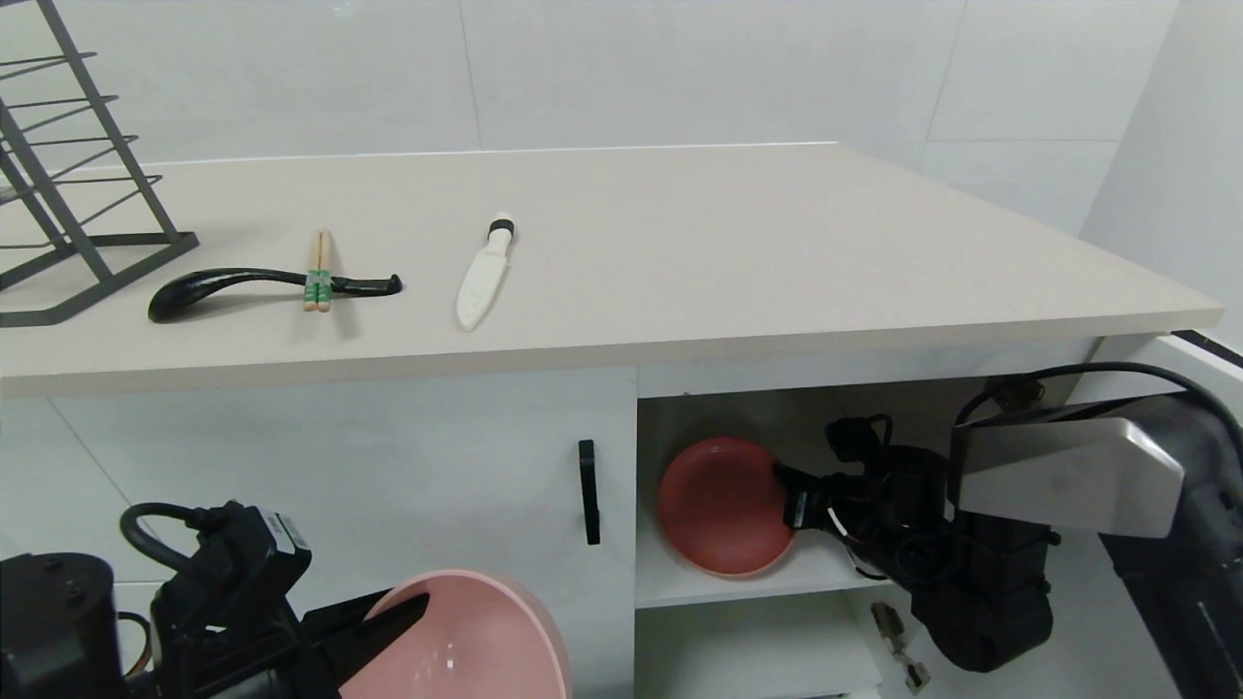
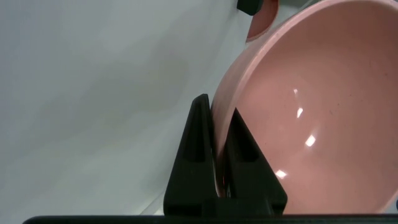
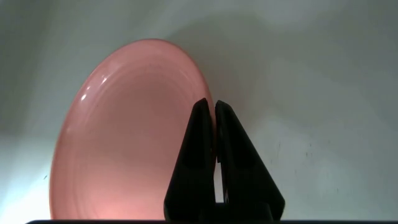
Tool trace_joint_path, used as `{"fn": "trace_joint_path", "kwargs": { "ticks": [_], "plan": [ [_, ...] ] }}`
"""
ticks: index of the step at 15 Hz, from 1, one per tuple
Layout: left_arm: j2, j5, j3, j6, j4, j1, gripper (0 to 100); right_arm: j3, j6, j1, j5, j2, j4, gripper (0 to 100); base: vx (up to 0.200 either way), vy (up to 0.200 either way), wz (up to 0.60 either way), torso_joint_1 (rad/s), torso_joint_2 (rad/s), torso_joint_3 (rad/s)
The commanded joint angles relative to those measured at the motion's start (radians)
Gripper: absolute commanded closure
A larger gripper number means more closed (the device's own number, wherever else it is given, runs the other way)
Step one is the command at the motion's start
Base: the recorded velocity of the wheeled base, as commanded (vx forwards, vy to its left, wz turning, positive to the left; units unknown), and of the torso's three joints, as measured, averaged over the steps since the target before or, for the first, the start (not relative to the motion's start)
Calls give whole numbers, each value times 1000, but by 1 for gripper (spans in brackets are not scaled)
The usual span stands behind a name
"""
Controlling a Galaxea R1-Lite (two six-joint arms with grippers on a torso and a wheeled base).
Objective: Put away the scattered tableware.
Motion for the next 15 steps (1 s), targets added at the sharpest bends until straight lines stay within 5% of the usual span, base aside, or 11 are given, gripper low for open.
{"fn": "trace_joint_path", "kwargs": {
  "ticks": [1, 7, 8, 15],
  "plan": [
    [1, 0, 0, 0, 0, 0, 100, -24, 0, 0, 0, 28, -1, 100, 0, 0, 0, 0, 0, 0],
    [2, 0, 0, 0, 0, 2, 100, -113, 0, 0, 0, 88, -1, 100, 0, 0, 0, 0, 0, 0],
    [4, 0, 0, 0, 0, 2, 100, -117, 0, 0, 0, 96, -1, 0, 0, 0, 0, 0, 0, 0],
    [1, 0, 0, 2, -9, -1, 100, -76, -35, 4, -1, 54, -1, 0, 0, 0, 0, 0, 0, 0]
  ]
}}
